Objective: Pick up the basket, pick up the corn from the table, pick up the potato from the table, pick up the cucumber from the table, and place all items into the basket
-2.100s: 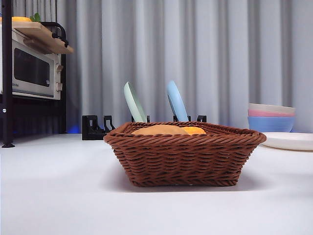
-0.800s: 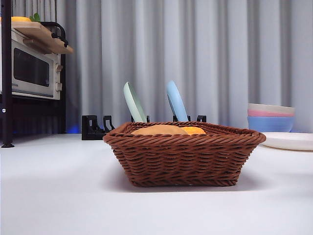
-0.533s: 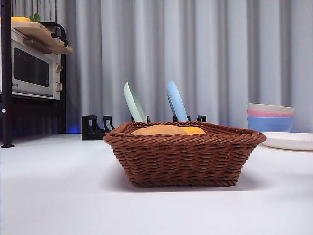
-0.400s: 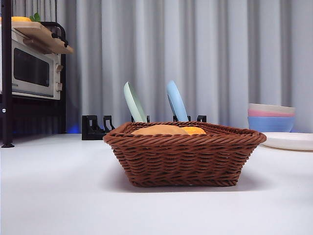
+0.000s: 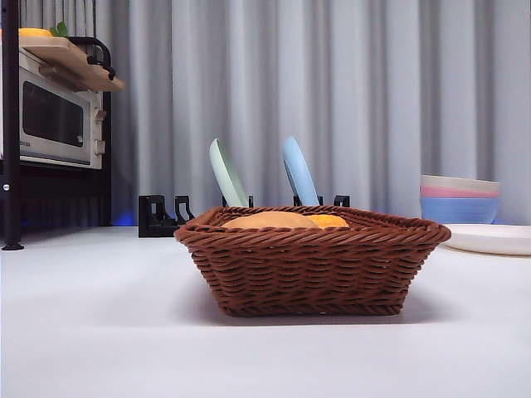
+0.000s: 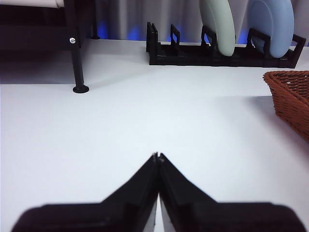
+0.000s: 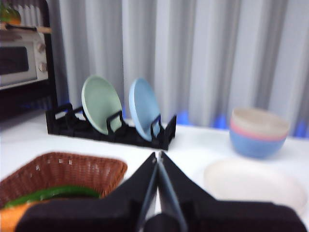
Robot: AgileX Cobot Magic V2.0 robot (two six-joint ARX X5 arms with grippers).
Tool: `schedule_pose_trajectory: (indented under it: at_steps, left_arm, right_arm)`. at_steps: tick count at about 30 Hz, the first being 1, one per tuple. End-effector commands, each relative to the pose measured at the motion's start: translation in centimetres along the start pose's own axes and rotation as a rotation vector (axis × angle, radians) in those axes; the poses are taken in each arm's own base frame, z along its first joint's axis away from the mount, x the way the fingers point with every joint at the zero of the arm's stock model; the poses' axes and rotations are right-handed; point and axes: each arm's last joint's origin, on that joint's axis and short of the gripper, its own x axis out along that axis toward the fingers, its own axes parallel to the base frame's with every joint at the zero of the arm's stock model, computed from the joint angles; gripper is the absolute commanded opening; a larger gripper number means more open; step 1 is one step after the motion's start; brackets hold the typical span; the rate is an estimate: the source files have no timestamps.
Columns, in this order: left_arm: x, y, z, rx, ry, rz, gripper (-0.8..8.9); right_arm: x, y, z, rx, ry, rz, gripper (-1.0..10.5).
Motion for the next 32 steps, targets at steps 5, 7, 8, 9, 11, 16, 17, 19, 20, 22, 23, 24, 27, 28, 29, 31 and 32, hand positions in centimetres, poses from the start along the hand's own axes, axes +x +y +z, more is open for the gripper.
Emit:
schedule_pose_trajectory:
  at_steps: [5, 7, 8, 9, 11, 16, 17, 19, 20, 22, 23, 24, 27, 28, 29, 31, 32]
  left_arm:
    - [0.1, 0.1, -0.4, -0.005, 0.011, 0.002, -0.03]
    - [0.1, 0.1, -0.4, -0.005, 0.011, 0.002, -0.03]
    - [0.1, 0.1, -0.4, -0.005, 0.011, 0.002, -0.03]
    - [0.1, 0.1, -0.4, -0.005, 0.011, 0.002, -0.03]
    - [0.1, 0.1, -0.4, -0.005, 0.011, 0.002, -0.03]
    - [0.1, 0.1, -0.4, -0.005, 0.011, 0.002, -0.03]
    - [0.1, 0.1, -0.4, -0.005, 0.011, 0.002, -0.03]
    - [0.1, 0.1, -0.4, -0.005, 0.012, 0.002, -0.03]
    - [0.1, 0.1, -0.4, -0.005, 0.012, 0.002, -0.03]
    - [0.1, 0.1, -0.4, -0.005, 0.011, 0.002, -0.03]
    - [0.1, 0.1, -0.4, -0.005, 0.011, 0.002, -0.03]
    - [0.1, 0.1, -0.4, -0.005, 0.011, 0.002, -0.03]
    - [0.1, 0.1, -0.4, -0.005, 0.011, 0.002, -0.03]
    - [0.1, 0.1, -0.4, -0.005, 0.011, 0.002, -0.03]
    - [0.1, 0.1, -0.4, -0.005, 0.011, 0.002, -0.03]
    - [0.1, 0.1, -0.4, -0.005, 0.011, 0.002, -0.03]
    - [0.1, 0.1, -0.4, -0.005, 0.011, 0.002, -0.03]
  right_arm:
    - [0.1, -0.4, -5.8, 0.088, 0.104, -0.084, 0.0]
    - [0.0, -0.6, -6.4, 0.11, 0.129, -0.109, 0.0]
    - [-0.1, -0.7, -6.6, 0.119, 0.143, -0.121, 0.0]
    - [-0.1, -0.8, -6.8, 0.128, 0.159, -0.128, 0.0]
    - [-0.3, -0.9, -7.1, 0.157, 0.192, -0.145, 0.0]
    - [-0.6, -0.8, -8.1, 0.284, 0.292, -0.174, 0.0]
    - [-0.5, -0.9, -8.1, 0.282, 0.285, -0.176, 0.0]
    - [-0.6, -0.9, -8.1, 0.283, 0.29, -0.178, 0.0]
    - [-0.5, -0.9, -8.1, 0.283, 0.292, -0.177, 0.0]
    - [-0.5, -0.9, -8.2, 0.284, 0.299, -0.177, 0.0]
    - [-0.5, -0.9, -8.2, 0.284, 0.301, -0.177, 0.0]
    - [-0.5, -0.9, -8.2, 0.284, 0.302, -0.178, 0.0]
    - [-0.5, -0.9, -8.2, 0.284, 0.303, -0.178, 0.0]
    - [-0.5, -0.9, -8.2, 0.284, 0.303, -0.178, 0.0]
    - [-0.5, -0.9, -8.2, 0.284, 0.303, -0.178, 0.0]
    - [-0.5, -0.9, -8.2, 0.284, 0.303, -0.178, 0.0]
    - [-0.5, -0.9, -8.2, 0.284, 0.303, -0.178, 0.0]
